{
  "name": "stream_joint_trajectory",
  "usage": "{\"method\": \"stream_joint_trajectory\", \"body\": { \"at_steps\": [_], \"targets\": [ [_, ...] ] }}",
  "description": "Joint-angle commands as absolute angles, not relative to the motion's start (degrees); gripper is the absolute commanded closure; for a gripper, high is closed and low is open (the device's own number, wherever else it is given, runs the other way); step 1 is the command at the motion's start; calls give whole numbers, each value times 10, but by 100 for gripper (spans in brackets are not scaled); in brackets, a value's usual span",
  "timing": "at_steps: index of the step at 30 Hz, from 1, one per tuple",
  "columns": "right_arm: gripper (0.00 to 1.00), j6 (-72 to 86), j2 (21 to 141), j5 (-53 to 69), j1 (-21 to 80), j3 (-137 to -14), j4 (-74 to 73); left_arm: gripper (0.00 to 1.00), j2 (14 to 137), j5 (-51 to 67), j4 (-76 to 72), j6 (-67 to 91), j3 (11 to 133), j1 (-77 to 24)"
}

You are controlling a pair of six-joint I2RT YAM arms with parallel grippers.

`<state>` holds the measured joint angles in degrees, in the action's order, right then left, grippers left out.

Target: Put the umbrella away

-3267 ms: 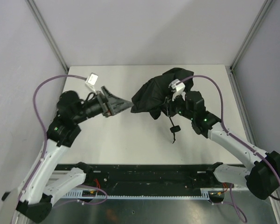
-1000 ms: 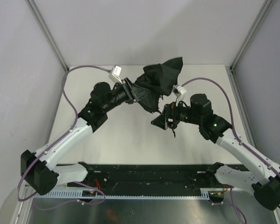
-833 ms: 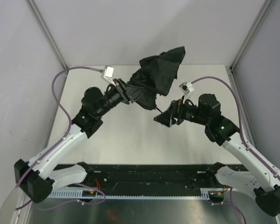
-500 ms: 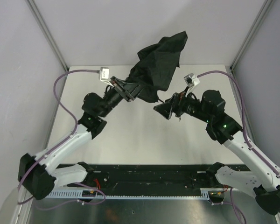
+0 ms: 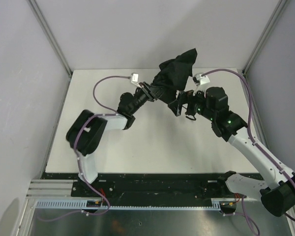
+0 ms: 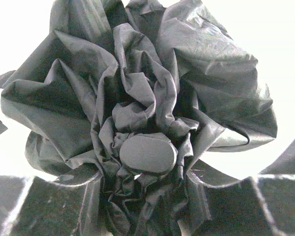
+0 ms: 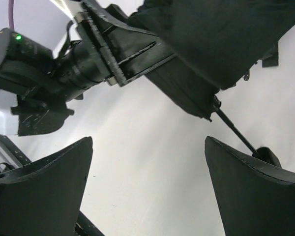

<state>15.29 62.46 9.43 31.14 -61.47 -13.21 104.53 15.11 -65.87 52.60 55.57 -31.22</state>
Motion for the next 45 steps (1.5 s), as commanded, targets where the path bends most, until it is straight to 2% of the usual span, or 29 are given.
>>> {"method": "stream_joint_trajectory", "body": {
  "at_steps": [1, 6, 9, 12, 16, 25, 30, 38, 43, 45],
  "targets": [
    [2, 126, 636, 71, 308, -626, -162, 100, 1131, 166, -889, 578, 612, -294],
    [3, 110, 655, 87, 318, -584, -133, 100, 1192, 168, -930, 602, 567, -288],
    [7, 92, 681, 106, 336, -563, -93, 100, 1209, 153, -944, 620, 506, -288],
    [16, 41, 718, 99, 373, -553, -52, 100, 1221, 134, -957, 645, 452, -286],
    [25, -61, 778, 27, 433, -540, 15, 100, 1215, 104, -960, 677, 382, -289],
    [22, -230, 909, -43, 491, -539, 94, 100, 1247, 43, -960, 783, 260, -296],
    [26, -288, 950, -44, 515, -543, 92, 100, 1244, 23, -957, 822, 206, -292],
    [20, -331, 1018, -67, 549, -558, 106, 100, 1256, 46, -917, 891, 175, -284],
    [22, -378, 1092, -126, 551, -582, 137, 100, 1251, 70, -910, 898, 161, -266],
    [27, -393, 1124, -145, 552, -595, 146, 100, 1241, 82, -899, 900, 158, -261]
  ]
}}
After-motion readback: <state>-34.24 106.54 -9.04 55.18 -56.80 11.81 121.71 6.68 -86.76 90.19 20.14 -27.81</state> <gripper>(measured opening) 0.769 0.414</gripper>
